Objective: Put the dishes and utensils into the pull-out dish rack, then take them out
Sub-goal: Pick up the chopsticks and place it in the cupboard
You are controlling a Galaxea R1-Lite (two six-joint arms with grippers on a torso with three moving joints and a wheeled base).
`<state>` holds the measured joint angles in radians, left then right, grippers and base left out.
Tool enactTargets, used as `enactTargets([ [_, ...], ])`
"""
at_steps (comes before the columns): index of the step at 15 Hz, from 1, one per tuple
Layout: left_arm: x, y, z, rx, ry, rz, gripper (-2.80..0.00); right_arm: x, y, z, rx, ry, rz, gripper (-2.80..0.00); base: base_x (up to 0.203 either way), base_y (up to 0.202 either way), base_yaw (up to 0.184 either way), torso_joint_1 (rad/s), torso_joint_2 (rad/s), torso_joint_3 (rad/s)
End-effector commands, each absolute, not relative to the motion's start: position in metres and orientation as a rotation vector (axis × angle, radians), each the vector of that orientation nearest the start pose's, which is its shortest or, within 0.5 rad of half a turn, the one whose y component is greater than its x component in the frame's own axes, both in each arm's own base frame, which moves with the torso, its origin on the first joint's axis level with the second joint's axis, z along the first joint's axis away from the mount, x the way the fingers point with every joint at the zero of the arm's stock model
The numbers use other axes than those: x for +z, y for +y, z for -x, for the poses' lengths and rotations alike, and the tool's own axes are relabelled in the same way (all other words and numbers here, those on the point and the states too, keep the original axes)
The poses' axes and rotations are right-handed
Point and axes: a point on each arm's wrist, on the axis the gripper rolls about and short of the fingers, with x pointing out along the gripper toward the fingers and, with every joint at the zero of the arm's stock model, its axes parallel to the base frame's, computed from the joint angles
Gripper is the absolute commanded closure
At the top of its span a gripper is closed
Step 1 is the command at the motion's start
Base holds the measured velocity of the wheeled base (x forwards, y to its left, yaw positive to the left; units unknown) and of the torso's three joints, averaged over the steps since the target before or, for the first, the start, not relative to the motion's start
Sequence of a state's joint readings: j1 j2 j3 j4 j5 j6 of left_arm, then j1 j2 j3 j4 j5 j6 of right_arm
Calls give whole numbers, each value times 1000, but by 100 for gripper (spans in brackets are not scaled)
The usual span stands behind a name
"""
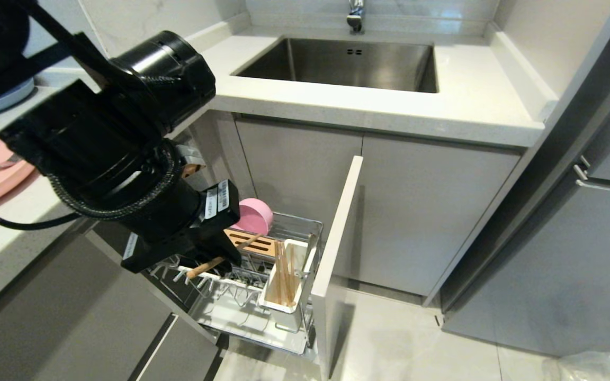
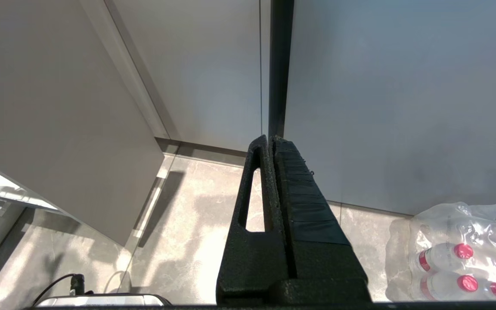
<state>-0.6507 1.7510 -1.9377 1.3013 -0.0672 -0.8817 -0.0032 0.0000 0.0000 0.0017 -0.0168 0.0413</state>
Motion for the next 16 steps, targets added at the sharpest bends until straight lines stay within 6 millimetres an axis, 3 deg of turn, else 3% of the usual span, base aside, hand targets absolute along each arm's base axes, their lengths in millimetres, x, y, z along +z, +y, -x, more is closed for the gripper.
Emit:
enactTargets([
  [1,296,-163,-217,-87,1325,434,0,75,0,23,-20,3,-41,0,0,0,0,0,0,0],
  [16,236,-177,-276,-21,1549,488,0,75,0,23,-20,3,-41,0,0,0,0,0,0,0],
])
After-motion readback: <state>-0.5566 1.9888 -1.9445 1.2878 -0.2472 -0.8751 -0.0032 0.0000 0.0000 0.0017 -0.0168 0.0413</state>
